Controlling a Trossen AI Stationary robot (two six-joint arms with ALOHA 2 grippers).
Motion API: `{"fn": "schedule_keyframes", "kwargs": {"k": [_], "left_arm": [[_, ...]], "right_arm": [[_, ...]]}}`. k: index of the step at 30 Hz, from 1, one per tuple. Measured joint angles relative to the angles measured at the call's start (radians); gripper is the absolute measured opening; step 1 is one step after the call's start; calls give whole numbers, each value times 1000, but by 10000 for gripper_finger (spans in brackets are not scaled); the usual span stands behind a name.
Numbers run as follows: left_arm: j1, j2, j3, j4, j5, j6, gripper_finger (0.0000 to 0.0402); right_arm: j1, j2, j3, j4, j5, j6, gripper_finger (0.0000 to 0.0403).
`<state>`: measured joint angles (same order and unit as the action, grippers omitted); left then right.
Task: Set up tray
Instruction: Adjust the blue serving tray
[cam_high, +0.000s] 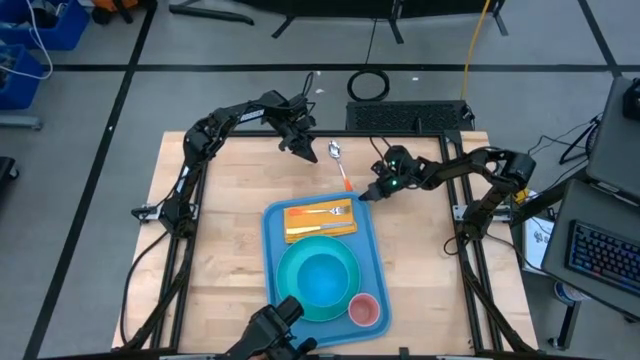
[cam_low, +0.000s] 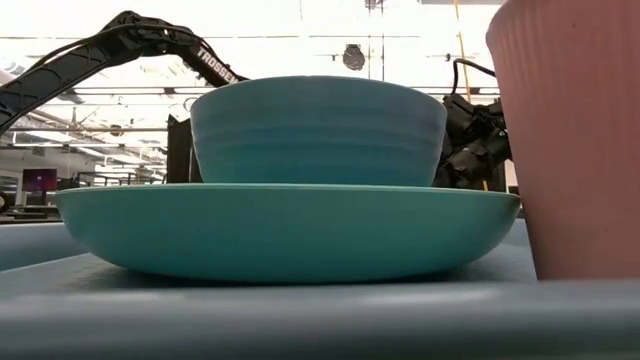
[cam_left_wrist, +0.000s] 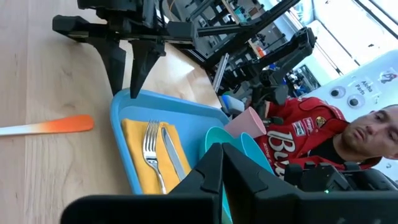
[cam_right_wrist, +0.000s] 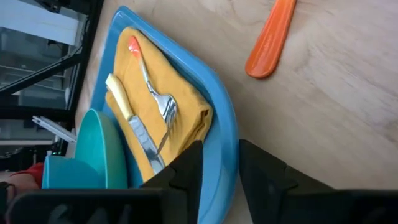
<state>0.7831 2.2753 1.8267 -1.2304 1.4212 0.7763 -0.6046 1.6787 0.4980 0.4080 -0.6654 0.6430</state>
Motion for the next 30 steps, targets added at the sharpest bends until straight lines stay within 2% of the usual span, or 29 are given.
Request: {"fn": "schedule_keyframes", "kwargs": {"k": [5,10,13,17,19,22,26,30], "left_arm": [[0,0,0,0,2,-2,22],[0,0,0,1,19,0,11],[0,0,0,1,19,0,4],[0,0,0,1,19,0,16],[0,0,0,1,19,1,21],[0,0,0,1,19,1,18],[0,0,0,1,20,4,4],[0,0,0,1,20,2,12]], "right_arm": [[-19,-18,0,-13,-20,-8,115],[-57,-81,-2,-58,-29,-55,122],[-79,-122,-3,-123,-47,-53,123],[-90,-168,-3,-272,-69,-72,125],[-81,-185,-3,-380,-68,-104,125],[-56,-197,-2,-454,-65,-132,125],[-14,-198,-3,-455,-69,-132,125],[36,-198,-2,-456,-69,-128,126]]}}
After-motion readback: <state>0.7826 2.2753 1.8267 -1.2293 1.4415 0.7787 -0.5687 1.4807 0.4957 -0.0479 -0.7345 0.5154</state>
